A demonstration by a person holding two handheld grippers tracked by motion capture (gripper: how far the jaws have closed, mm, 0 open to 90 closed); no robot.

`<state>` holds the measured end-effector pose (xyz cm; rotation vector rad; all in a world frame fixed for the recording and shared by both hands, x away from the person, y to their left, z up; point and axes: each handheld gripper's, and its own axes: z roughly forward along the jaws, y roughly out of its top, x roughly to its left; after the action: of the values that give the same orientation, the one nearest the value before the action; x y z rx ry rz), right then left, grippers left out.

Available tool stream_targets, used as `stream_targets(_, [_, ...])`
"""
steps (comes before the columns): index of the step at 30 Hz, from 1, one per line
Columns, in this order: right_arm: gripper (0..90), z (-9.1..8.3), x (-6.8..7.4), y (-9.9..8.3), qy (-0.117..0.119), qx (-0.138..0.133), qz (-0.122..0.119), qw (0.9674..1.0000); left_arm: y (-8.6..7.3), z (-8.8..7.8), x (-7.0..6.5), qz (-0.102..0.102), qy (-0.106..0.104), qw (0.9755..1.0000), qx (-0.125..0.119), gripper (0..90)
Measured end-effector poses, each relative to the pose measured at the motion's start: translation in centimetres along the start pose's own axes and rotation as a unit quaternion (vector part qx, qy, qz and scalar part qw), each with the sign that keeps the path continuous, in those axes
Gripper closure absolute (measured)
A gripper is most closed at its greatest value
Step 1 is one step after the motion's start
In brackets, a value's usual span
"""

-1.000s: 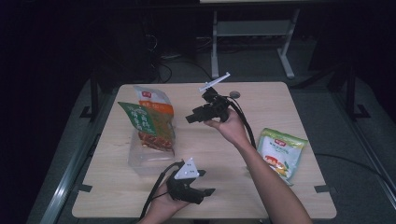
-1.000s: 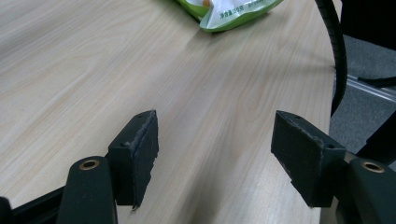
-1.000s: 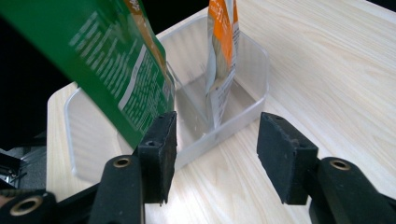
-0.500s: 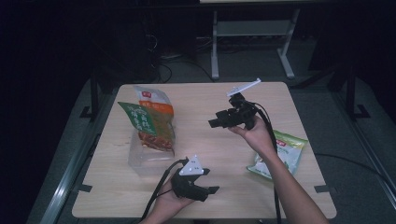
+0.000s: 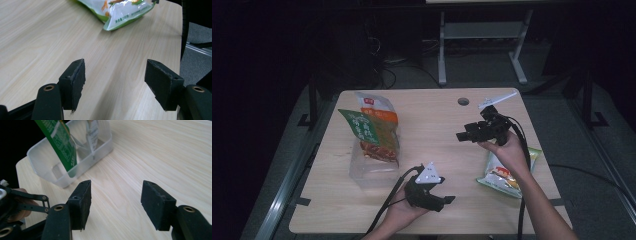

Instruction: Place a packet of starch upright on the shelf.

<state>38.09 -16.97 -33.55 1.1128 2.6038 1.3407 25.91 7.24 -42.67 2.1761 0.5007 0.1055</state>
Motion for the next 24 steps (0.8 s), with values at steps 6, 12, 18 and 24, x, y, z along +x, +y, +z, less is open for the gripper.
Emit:
stream_targets(6, [39.8,-1.0,-0.9,-1.5,-0.009,0.000,0.012,0.9999,0.7,0.7,0.1,0.008,-0.001,1.0000,0.002,32.4])
stream_targets(12, [39.0,-1.9,-1.6,-3.0,-0.021,-0.001,0.029,0.9993,1.2,1.5,0.2,0.005,-0.004,1.0000,0.003,32.4])
stream_targets(18, [38.8,-2.9,-2.3,-4.4,-0.032,0.000,0.040,0.9987,1.9,2.0,0.2,0.009,-0.001,0.9999,0.005,33.0])
stream_targets(24, [37.1,-3.8,-3.3,-6.4,-0.045,0.009,0.058,0.9973,2.4,3.1,0.2,0.010,-0.004,0.9999,0.011,34.7])
